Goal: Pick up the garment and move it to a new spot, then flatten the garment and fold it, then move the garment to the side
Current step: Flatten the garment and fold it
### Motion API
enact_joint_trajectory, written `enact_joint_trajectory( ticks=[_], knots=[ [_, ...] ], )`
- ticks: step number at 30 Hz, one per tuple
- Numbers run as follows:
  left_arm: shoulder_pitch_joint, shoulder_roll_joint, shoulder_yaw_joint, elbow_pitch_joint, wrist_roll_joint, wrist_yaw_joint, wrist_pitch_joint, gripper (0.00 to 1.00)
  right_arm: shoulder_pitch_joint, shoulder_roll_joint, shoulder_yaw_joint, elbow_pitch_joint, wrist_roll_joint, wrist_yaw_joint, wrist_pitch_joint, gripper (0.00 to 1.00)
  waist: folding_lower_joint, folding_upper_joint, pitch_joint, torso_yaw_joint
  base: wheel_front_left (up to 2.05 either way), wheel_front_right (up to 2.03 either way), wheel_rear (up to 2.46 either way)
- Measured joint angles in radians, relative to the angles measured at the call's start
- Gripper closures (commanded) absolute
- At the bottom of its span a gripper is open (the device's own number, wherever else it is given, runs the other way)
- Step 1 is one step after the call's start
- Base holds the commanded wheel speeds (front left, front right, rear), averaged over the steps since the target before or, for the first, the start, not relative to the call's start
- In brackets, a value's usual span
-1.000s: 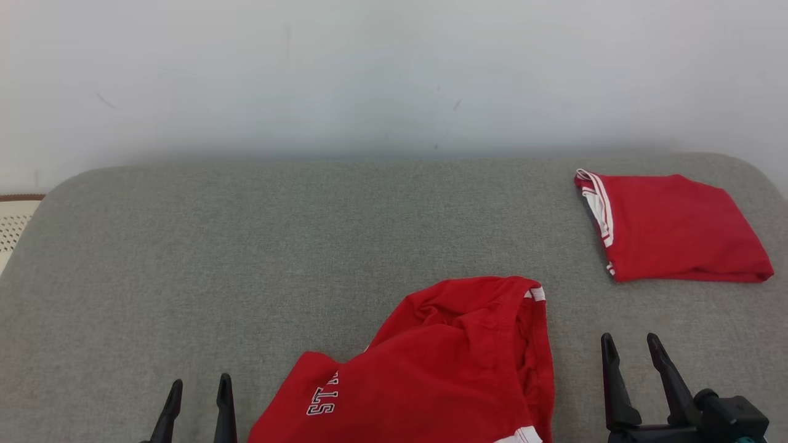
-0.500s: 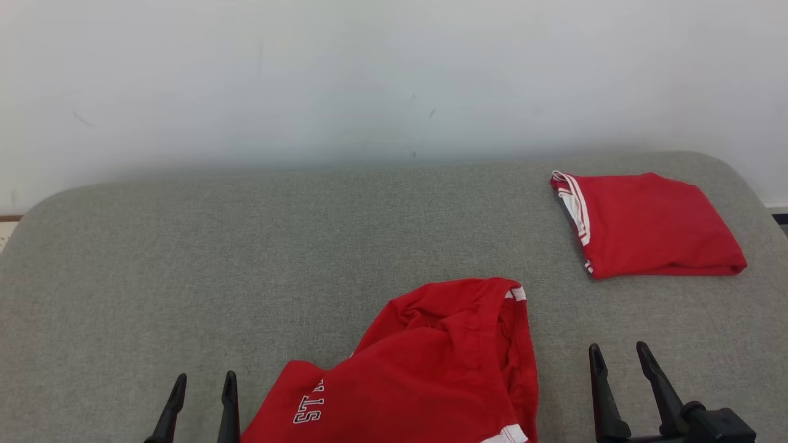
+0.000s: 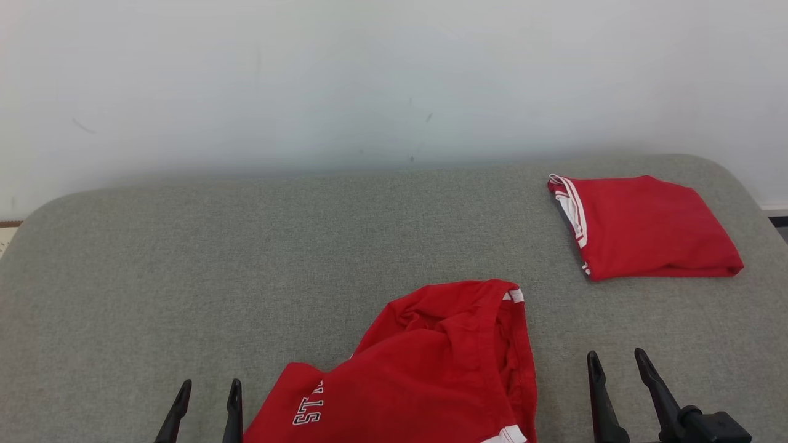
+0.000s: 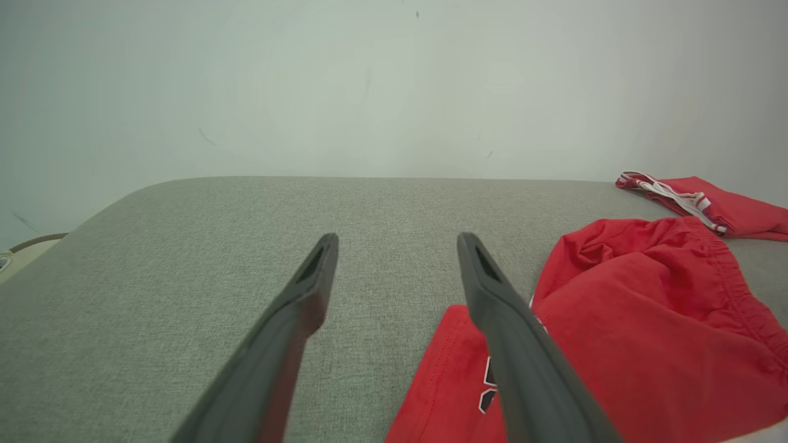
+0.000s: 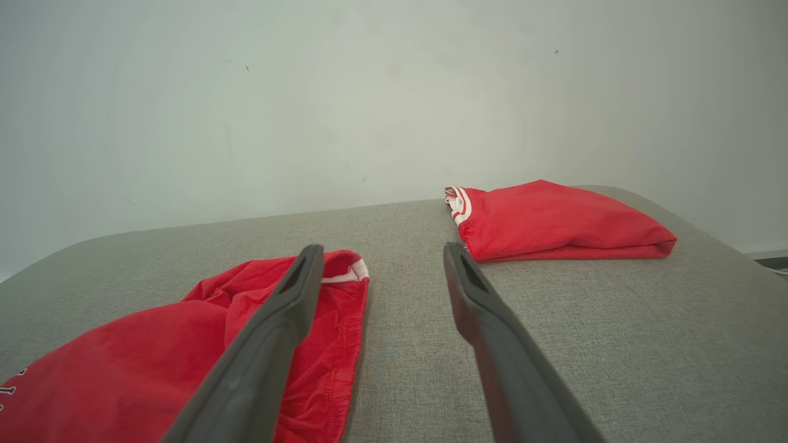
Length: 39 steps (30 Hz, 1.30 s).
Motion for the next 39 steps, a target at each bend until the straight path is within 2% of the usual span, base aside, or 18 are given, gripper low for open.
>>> enact_joint_trajectory(
  ticks=[39],
  knots=[
    [0.016, 0.025, -0.025, -0.041, -0.004, 0.035, 0.035, 0.0, 0.0, 0.005, -0.006, 0.013, -0.01, 0.0, 0.007, 0.0, 0.0, 0.0001, 0.005, 0.008, 0.0, 0.0, 0.0]
  ],
)
